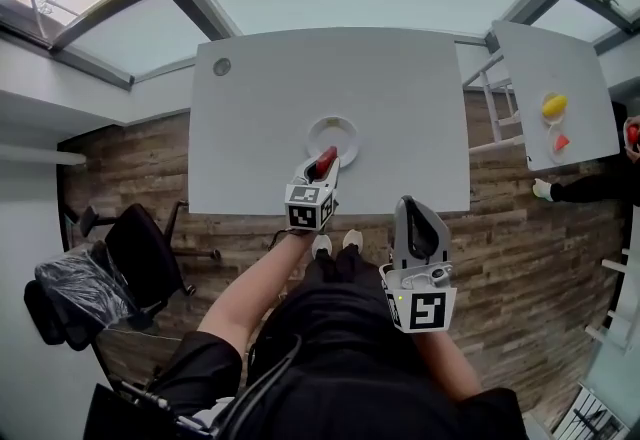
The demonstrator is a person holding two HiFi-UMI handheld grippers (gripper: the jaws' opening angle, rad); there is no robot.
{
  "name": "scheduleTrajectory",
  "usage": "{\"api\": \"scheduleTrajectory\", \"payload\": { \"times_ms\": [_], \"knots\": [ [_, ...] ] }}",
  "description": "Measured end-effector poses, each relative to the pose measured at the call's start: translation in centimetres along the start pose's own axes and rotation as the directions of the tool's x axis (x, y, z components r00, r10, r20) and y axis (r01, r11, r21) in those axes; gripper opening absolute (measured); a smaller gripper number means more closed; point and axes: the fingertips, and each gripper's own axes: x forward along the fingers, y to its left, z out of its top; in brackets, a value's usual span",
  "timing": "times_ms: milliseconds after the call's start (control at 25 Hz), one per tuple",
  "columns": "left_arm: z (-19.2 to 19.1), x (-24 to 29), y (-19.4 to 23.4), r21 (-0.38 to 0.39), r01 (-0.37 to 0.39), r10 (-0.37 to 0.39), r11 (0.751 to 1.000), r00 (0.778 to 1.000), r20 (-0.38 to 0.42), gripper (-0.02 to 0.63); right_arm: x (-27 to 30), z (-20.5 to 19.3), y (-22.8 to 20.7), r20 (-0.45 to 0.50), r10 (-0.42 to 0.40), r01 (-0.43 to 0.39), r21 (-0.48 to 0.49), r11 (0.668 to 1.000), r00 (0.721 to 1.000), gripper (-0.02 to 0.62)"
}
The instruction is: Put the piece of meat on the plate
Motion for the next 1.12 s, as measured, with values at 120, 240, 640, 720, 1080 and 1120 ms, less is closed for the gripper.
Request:
{"api": "scheduleTrajectory", "payload": {
  "times_ms": [120, 240, 640, 720, 1080, 1120],
  "knots": [
    [-1.7, 2.2, 0.4, 0.027, 0.047, -0.045, 0.998, 0.995, -0.086, 0.095, 0.0, -0.3, -0.3, -0.012, -0.009, 0.009, -0.004, 1.0, 1.0, 0.003],
    [-3.1, 4.1, 0.7, 0.012, 0.084, -0.082, 0.996, 0.987, -0.138, 0.095, 0.1, -0.7, -0.8, -0.023, -0.019, 0.018, -0.009, 1.0, 1.0, 0.003],
    [-5.9, 6.5, 3.6, -0.077, 0.002, -0.016, 0.997, 0.984, -0.178, 0.095, -0.5, -2.1, -1.4, -0.061, -0.031, 0.029, -0.025, 0.999, 0.998, 0.003],
    [-6.2, 7.1, 3.7, -0.092, 0.002, -0.019, 0.996, 0.983, -0.185, 0.095, -0.7, -2.4, -1.5, -0.073, -0.035, 0.033, -0.034, 0.999, 0.997, 0.003],
    [-7.0, 9.6, 3.3, -0.084, 0.051, -0.071, 0.995, 0.966, -0.25, 0.095, -2.0, -2.9, -2.3, -0.099, -0.067, 0.061, -0.06, 0.996, 0.993, 0.003],
    [-7.0, 9.8, 3.3, -0.095, 0.051, -0.074, 0.994, 0.964, -0.254, 0.095, -2.0, -2.9, -2.3, -0.098, -0.068, 0.062, -0.06, 0.996, 0.993, 0.003]
  ]
}}
